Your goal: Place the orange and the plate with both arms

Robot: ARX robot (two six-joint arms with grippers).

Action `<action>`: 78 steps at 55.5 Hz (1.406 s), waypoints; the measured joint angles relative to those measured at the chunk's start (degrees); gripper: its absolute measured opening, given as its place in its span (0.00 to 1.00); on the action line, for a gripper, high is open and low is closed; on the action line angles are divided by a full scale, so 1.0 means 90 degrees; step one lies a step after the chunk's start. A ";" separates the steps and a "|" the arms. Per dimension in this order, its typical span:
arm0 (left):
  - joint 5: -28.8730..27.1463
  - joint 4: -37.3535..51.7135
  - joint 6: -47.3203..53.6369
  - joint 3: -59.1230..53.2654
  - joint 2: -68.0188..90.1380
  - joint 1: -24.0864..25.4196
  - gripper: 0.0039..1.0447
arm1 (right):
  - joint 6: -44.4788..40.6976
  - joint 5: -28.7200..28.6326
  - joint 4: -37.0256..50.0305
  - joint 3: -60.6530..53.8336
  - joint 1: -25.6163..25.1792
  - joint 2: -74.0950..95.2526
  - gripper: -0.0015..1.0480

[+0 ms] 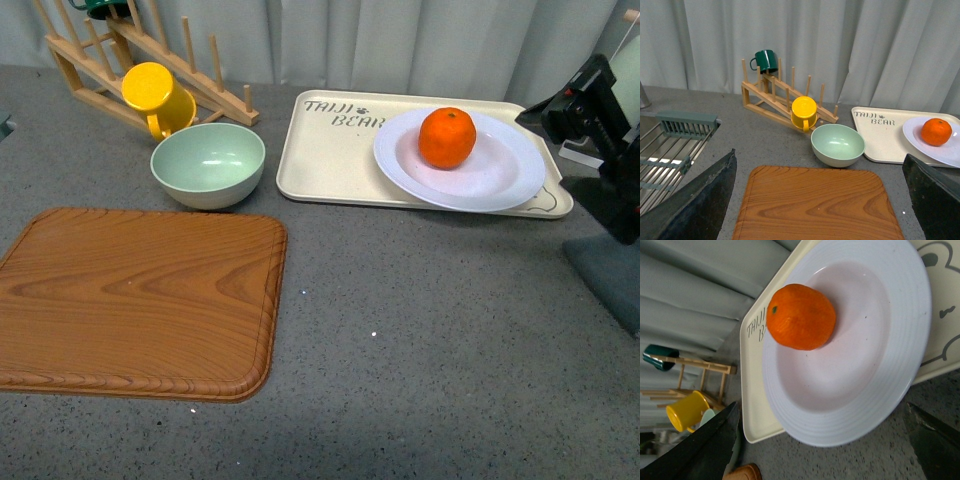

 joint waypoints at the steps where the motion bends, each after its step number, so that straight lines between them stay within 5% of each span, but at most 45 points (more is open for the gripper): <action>1: 0.0000 0.0000 0.0000 0.0000 0.0000 0.0000 0.94 | -0.0296 0.0146 -0.0141 -0.0143 0.0046 -0.0248 0.91; 13: -0.0002 0.0000 0.0000 0.0000 0.0000 0.0000 0.94 | -0.2871 0.0580 -0.1107 -0.1685 0.0330 -0.2946 0.91; 20: 0.0000 0.0000 0.0000 0.0000 0.0000 0.0000 0.94 | -0.3609 0.0780 -0.1817 -0.2397 0.0296 -0.4437 0.91; 45: -0.0002 0.0000 0.0000 0.0000 0.0000 0.0000 0.94 | -0.4605 0.1690 -0.4452 -0.3830 0.0442 -0.8898 0.91; 53: 0.0000 0.0000 0.0000 -0.0002 0.0000 0.0000 0.94 | -0.4721 0.1766 -0.4476 -0.3917 0.0495 -0.9391 0.91; 60: -0.0005 0.0000 -0.0002 0.0000 0.0000 0.0000 0.94 | -0.4673 0.2688 -0.2293 -0.4702 0.0576 -0.9362 0.71; 78: -0.0010 -0.0002 0.0000 -0.0002 -0.0005 0.0000 0.94 | -0.4631 0.1923 -0.2866 -0.4702 -0.0265 -1.0426 0.19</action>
